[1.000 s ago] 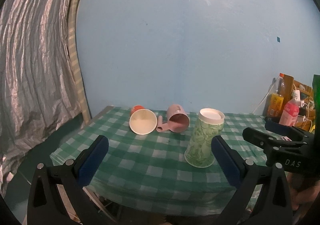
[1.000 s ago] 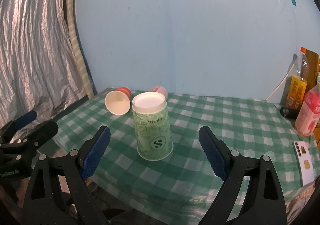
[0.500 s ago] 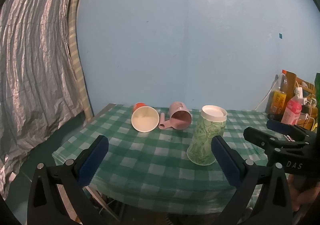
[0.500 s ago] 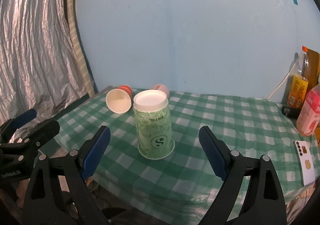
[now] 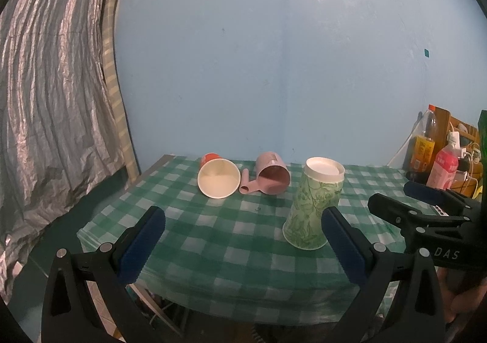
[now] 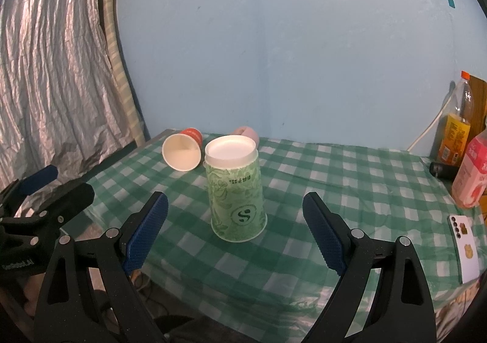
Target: Flip cup upside down
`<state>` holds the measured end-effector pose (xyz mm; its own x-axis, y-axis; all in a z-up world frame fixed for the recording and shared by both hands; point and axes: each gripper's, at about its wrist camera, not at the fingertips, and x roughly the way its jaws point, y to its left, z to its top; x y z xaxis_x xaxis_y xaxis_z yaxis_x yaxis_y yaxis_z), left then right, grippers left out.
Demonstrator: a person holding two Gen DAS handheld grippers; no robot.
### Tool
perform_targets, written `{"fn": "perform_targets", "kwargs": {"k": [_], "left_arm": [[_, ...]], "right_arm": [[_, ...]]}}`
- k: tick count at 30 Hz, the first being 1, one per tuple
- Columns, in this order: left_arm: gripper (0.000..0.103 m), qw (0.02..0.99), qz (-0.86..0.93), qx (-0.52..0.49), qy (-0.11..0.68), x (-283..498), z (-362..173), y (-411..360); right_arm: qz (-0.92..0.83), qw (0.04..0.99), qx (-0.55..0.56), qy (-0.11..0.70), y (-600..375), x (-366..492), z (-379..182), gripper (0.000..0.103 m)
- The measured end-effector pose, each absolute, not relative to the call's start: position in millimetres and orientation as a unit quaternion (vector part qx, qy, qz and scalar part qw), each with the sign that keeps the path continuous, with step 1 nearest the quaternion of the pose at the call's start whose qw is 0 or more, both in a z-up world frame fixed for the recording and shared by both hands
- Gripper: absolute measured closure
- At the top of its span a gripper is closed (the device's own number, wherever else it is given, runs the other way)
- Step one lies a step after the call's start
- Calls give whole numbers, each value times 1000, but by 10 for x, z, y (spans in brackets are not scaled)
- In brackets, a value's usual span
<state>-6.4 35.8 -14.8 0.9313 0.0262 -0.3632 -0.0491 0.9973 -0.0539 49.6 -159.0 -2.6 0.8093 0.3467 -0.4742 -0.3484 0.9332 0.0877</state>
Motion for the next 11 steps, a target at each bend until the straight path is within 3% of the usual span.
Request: {"fn": "perform_targets", "kwargs": {"k": [11], "left_arm": [[0, 981, 15, -25, 190, -17, -185, 330]], "right_arm": [[183, 950, 0, 251, -1592, 489, -44, 14]]}}
